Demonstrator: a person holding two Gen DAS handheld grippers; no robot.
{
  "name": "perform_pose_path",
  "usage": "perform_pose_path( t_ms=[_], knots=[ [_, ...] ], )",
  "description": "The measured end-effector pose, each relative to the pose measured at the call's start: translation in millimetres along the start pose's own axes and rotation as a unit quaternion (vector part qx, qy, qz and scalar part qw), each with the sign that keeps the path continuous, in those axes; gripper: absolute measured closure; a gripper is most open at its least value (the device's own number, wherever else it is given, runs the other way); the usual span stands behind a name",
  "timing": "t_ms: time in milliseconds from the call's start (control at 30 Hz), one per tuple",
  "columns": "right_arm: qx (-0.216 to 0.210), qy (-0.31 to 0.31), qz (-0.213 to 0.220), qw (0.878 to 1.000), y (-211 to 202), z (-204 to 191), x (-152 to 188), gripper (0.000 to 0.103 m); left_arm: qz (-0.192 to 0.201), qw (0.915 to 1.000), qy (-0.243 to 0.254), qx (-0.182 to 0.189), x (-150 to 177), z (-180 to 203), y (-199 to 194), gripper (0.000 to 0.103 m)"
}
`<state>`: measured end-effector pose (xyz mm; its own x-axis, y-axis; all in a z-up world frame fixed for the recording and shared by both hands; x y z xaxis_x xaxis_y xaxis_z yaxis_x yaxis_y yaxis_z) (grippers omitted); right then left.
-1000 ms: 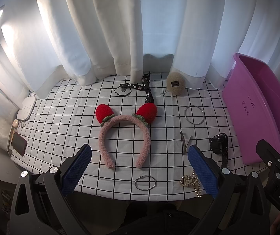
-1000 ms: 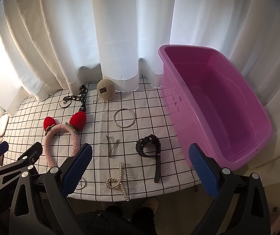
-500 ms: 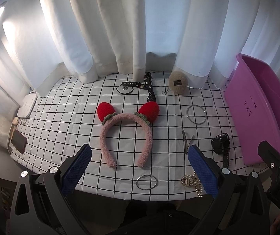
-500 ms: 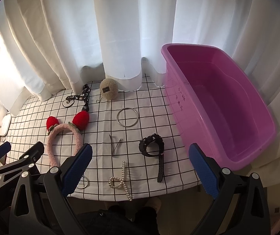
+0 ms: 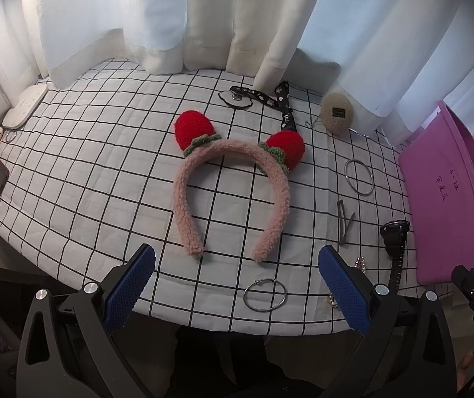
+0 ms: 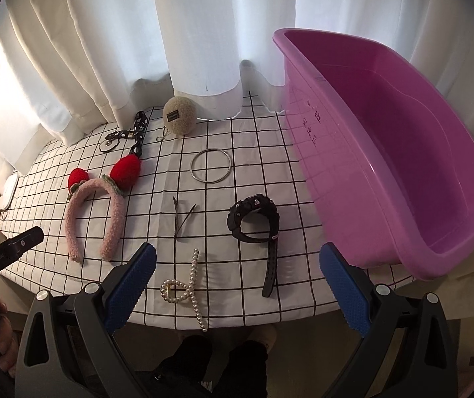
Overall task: Organize jewelry
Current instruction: 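Grasp the black wristwatch with the right tool while the left tool grasps the silver ring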
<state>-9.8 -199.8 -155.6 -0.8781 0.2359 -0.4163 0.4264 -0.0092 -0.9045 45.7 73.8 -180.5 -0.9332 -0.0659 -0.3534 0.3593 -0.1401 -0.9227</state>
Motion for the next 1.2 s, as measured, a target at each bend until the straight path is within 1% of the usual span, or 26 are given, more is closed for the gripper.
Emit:
perform_pose_path(
  t_ms=[33, 100, 267, 367, 467, 633, 700, 733, 867, 1000, 1067, 1200],
  knots=[
    [-0.006, 0.005, -0.009, 1.0, 7.9, 3.1, 5.5, 0.009, -0.003, 1.0, 0.005, -0.003, 7.8, -2.0, 7.6, 0.006],
    [-0.005, 0.013, -0.02, 1.0, 21.2, 10.6, 14.2, 0.009, -0.007, 0.9999, 0.011, -0.01, 20.8, -5.4, 20.5, 0.006],
    [0.013, 0.003, -0.031, 0.999, 49.9, 23.5, 25.6, 0.009, -0.012, 0.9997, 0.016, -0.014, 39.2, -12.5, 44.1, 0.006],
    [0.037, -0.008, -0.022, 0.999, 65.5, 32.3, 20.1, 0.009, -0.005, 0.9999, 0.012, -0.009, 44.7, -11.9, 53.7, 0.006],
    [0.041, -0.014, -0.029, 0.999, 86.1, 36.4, 15.8, 0.009, -0.003, 0.9998, 0.019, -0.003, 49.2, -4.4, 62.9, 0.006],
    [0.027, -0.021, -0.04, 0.999, 115.7, 38.7, 10.5, 0.009, -0.007, 0.999, 0.044, 0.008, 61.9, 16.8, 76.3, 0.006],
    [0.011, -0.02, -0.046, 0.999, 125.6, 35.1, 8.5, 0.009, -0.01, 0.9986, 0.051, 0.005, 66.5, 23.1, 82.7, 0.006],
    [0.011, -0.022, -0.046, 0.999, 129.7, 34.0, 6.8, 0.009, -0.012, 0.9986, 0.052, 0.004, 68.3, 25.2, 85.6, 0.006],
    [0.033, -0.032, -0.04, 0.998, 142.1, 32.5, -0.8, 0.009, -0.01, 0.9988, 0.048, 0.005, 71.6, 30.7, 94.0, 0.006],
    [0.04, -0.033, -0.046, 0.998, 156.7, 32.1, -4.7, 0.009, -0.008, 0.9989, 0.045, -0.006, 72.0, 32.8, 103.0, 0.006],
    [0.037, -0.031, -0.046, 0.998, 162.3, 32.3, -7.0, 0.009, -0.002, 0.9985, 0.053, -0.014, 71.1, 36.8, 104.2, 0.006],
    [0.034, -0.031, -0.04, 0.998, 166.4, 33.2, -9.2, 0.009, 0.002, 0.9967, 0.069, -0.041, 72.6, 40.9, 108.0, 0.006]
  ],
)
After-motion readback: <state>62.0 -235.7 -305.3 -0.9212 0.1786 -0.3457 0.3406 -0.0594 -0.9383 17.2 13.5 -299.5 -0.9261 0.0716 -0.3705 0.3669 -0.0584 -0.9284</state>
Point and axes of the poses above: each gripper's, at about its wrist camera, not at the fingertips, and y roughly the way its jaws point, z to its right, x to its underside, the point moved 10 cm from there along y, roughly the way its jaws point, and after that the axes turned 2 degrees about -z, right-handed, at the moved point
